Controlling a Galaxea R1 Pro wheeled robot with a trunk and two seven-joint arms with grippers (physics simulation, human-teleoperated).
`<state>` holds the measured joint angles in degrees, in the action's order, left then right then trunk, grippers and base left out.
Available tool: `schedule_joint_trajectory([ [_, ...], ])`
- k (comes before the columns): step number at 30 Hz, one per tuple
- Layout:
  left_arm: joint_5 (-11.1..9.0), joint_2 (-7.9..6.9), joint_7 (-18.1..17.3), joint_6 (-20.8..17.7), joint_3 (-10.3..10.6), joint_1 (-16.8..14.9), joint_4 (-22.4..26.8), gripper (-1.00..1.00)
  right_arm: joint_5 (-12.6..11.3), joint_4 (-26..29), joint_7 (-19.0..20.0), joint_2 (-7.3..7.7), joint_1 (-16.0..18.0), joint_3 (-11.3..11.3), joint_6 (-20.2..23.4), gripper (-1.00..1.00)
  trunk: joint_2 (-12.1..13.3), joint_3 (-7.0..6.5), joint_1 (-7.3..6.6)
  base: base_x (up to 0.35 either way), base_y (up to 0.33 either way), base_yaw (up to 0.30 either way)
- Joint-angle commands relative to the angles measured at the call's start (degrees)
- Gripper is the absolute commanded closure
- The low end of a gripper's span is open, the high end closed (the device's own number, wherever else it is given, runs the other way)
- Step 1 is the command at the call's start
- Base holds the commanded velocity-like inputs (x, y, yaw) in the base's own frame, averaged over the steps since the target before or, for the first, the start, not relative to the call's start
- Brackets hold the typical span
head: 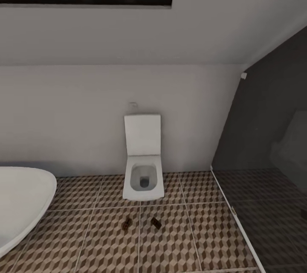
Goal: Take the four mousetraps from the cabinet in the bathroom and place them on the bathroom floor. Make sure all four end up on the same floor surface, and ensure that at least two of them are either under or directly next to the same bathroom sink.
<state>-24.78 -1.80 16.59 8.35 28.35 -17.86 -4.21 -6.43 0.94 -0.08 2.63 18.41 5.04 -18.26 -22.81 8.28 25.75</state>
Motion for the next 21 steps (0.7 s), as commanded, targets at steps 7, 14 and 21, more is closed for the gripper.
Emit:
schedule_joint_trajectory([
  [7,-0.53,0.04,-0.18,0.34,0.47,-0.07,-0.18,-1.0,-0.6,-0.02,-0.01,-0.11,0.05,0.5,-0.19,-1.0,-0.11,-0.54,0.03,0.0,0.0,0.0],
  [14,-0.53,0.13,-0.39,0.28,0.47,-0.08,-0.15,-1.0,-0.6,-0.02,-0.02,-0.16,0.05,0.5,-0.18,-1.0,-0.11,-1.2,0.03,0.0,0.0,0.0],
  [21,-0.53,0.2,-0.35,0.25,0.48,-0.1,-0.1,-1.0,-0.6,0.01,-0.07,-0.17,0.05,0.5,-0.17,-1.0,-0.11,-1.83,0.03,0.0,0.0,0.0],
])
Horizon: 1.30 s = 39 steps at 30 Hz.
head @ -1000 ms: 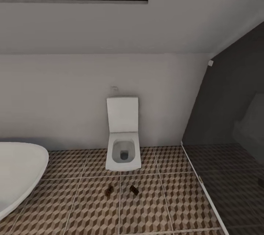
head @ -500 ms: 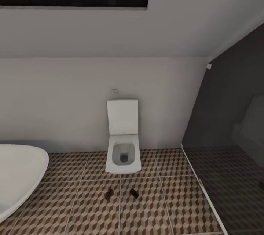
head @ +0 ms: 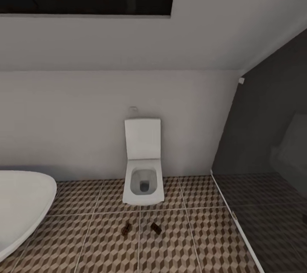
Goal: Take the four mousetraps from the cabinet in the bathroom and place them on the bathroom floor. Make sure all four end up on the same floor surface, and ensure that at least two of them are either under or directly next to the same bathroom sink.
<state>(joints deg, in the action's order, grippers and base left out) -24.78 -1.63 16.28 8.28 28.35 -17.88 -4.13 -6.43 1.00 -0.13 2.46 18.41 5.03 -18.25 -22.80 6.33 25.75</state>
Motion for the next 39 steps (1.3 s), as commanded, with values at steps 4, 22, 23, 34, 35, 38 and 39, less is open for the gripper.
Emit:
schedule_joint_trajectory([
  [4,-0.53,0.11,-0.02,0.28,0.48,-0.06,-0.17,-1.0,-0.6,-0.04,-0.03,0.0,0.05,0.5,-0.15,-1.0,-0.11,-0.02,0.03,0.0,0.0,0.0],
  [22,-0.53,0.14,-0.02,0.26,0.47,-0.05,-0.17,-1.0,-0.6,-0.04,-0.04,-0.09,0.05,0.5,-0.12,-1.0,-0.11,-0.81,0.03,0.0,0.0,0.0],
  [23,-0.53,0.14,-0.02,0.25,0.48,-0.05,-0.17,-1.0,-0.6,-0.04,-0.04,-0.09,0.05,0.5,-0.12,-1.0,-0.11,-0.9,0.03,0.0,0.0,0.0],
  [34,-0.53,0.22,-0.02,0.25,0.48,-0.06,-0.19,-1.0,-0.6,-0.04,-0.04,-0.07,0.05,0.5,-0.13,-1.0,-0.11,-1.91,0.03,0.0,0.0,0.0],
  [35,-0.53,0.22,-0.02,0.25,0.48,-0.06,-0.19,-1.0,-0.6,-0.04,-0.07,-0.08,0.05,0.5,-0.13,-1.0,-0.11,-2.0,0.03,0.0,0.0,0.0],
  [38,-0.53,0.27,-0.02,0.23,0.48,-0.05,-0.18,-1.0,-0.6,-0.04,-0.11,-0.08,0.05,0.5,-0.12,-1.0,-0.11,-2.19,0.03,0.0,0.0,0.0],
  [39,-0.53,0.38,-0.02,0.17,0.46,-0.07,-0.18,-1.0,-0.6,-0.04,-0.11,-0.08,0.05,0.5,-0.12,-1.0,-0.11,-2.22,0.03,0.0,0.0,0.0],
])
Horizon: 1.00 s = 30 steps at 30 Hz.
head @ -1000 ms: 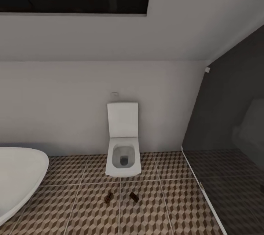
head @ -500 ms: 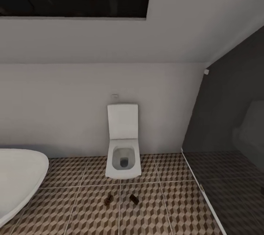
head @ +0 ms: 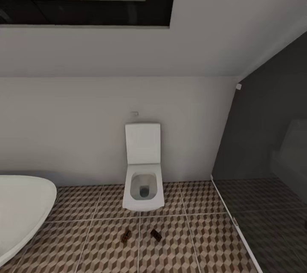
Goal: Take the four mousetraps from the cabinet in the bathroom and place them on the bathroom floor. Make sure all four end up on the same floor surface, and ensure that at least two of them are either under or directly next to the same bathroom sink.
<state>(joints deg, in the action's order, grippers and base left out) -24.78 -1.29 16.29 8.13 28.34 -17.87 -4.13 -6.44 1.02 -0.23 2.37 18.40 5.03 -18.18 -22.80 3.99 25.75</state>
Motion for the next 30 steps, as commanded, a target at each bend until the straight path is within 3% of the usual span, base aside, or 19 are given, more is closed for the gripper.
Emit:
schedule_joint_trajectory([
  [1,-0.54,0.15,-0.02,0.28,0.46,-0.08,-0.18,-1.0,-0.59,-0.05,-0.03,-0.02,0.05,0.5,-0.19,-1.0,-0.12,0.1,0.03,0.0,0.0,0.0],
  [7,-0.54,0.92,0.3,-0.18,0.41,-0.06,-0.16,-1.0,-0.59,0.07,-0.04,-0.22,0.05,0.5,2.57,-1.0,-0.12,0.05,0.03,0.0,0.0,0.0],
  [14,-0.6,1.17,0.67,-0.51,-0.35,-0.06,-0.1,-1.0,-0.86,0.33,0.39,-0.26,0.05,0.37,13.48,-1.0,-0.12,0.04,0.03,0.0,0.0,0.0],
  [19,-0.57,1.18,0.72,-2.94,-3.77,-0.06,-0.09,-1.0,-0.96,0.37,0.46,-0.26,0.05,0.31,15.61,-1.0,-0.12,0.04,0.03,0.0,0.0,0.0],
  [23,-0.49,1.16,0.65,-7.59,-6.28,-0.06,-0.05,-1.0,-0.9,0.34,0.42,-0.23,0.05,0.32,16.24,-1.0,-0.12,0.04,0.03,0.0,0.0,0.0],
  [30,-0.45,0.97,0.21,-11.47,-7.14,-0.06,-0.02,-1.0,-0.74,0.31,0.28,0.27,0.05,0.35,16.48,-1.0,-0.12,0.04,0.03,0.0,0.0,0.0],
])
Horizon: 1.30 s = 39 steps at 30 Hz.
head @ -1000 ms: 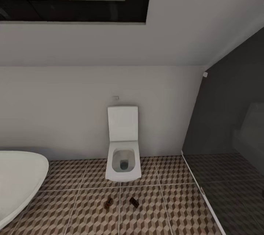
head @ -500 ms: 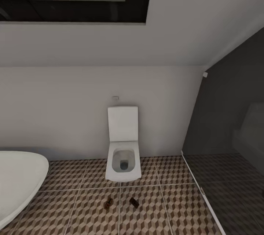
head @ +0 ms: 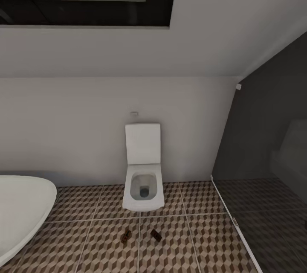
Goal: Take the four mousetraps from the cabinet in the bathroom and place them on the bathroom floor. Make sure all four end up on the same floor surface, and ensure that at least two of them are either under or directly next to the same bathroom sink.
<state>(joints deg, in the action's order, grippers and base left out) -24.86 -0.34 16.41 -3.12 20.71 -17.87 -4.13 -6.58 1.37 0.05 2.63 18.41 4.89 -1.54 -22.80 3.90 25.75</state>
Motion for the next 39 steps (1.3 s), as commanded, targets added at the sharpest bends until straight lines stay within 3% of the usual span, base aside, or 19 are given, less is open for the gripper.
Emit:
schedule_joint_trajectory([
  [1,-0.37,0.07,0.03,-0.94,0.49,-0.06,-0.05,-1.0,-0.56,-0.08,0.0,0.12,0.05,0.5,-0.15,-1.0,-0.12,0.12,0.03,0.0,0.0,0.0],
  [13,-0.45,1.01,-0.23,-9.67,0.48,-0.06,-0.34,-1.0,-0.5,-0.14,-0.15,0.29,0.05,0.62,-0.13,-1.0,-0.12,0.12,0.03,0.0,0.0,0.0],
  [21,-0.38,1.52,-0.54,-10.32,0.48,-0.06,-0.16,-1.0,-0.46,-0.14,-0.05,0.01,0.05,0.65,-0.38,-1.0,-0.12,0.12,0.03,0.0,0.0,0.0],
  [25,-0.32,3.41,-3.78,-10.17,0.54,-0.06,-0.14,-1.0,-0.46,-0.14,0.01,-0.09,0.05,0.65,-0.48,-1.0,-0.12,0.12,0.03,0.0,0.0,0.0],
  [28,0.06,4.71,-12.12,-9.7,0.94,-0.06,-0.18,-1.0,-0.47,-0.14,0.02,-0.2,0.05,0.65,-0.54,-1.0,-0.12,0.12,0.03,0.0,0.0,0.0],
  [31,0.59,3.85,-21.24,-8.18,2.85,-0.06,-0.18,-1.0,-0.46,-0.14,0.03,-0.21,0.05,0.65,-0.56,-1.0,-0.12,0.12,0.03,0.0,0.0,0.0],
  [32,0.72,2.91,-24.69,-6.94,4.07,-0.06,-0.18,-1.0,-0.46,-0.14,0.03,-0.19,0.05,0.65,-0.56,-1.0,-0.12,0.12,0.03,0.0,0.0,0.0],
  [33,0.81,0.77,-31.94,-3.55,6.32,-0.06,-0.26,-1.0,-0.46,-0.14,0.03,-0.18,0.05,0.65,-0.56,-1.0,-0.12,0.12,0.03,0.0,0.0,0.0],
  [36,0.85,-3.63,-42.85,0.5,7.71,-0.06,-0.33,-1.0,-0.46,-0.14,0.05,-0.15,0.05,0.65,-0.56,-1.0,-0.12,0.12,0.03,0.0,0.0,0.0],
  [39,0.86,-7.79,-49.19,2.04,8.05,-0.06,-0.35,-1.0,-0.46,-0.14,0.05,-0.11,0.05,0.65,-0.56,-1.0,-0.12,0.12,0.03,0.0,0.0,0.0],
])
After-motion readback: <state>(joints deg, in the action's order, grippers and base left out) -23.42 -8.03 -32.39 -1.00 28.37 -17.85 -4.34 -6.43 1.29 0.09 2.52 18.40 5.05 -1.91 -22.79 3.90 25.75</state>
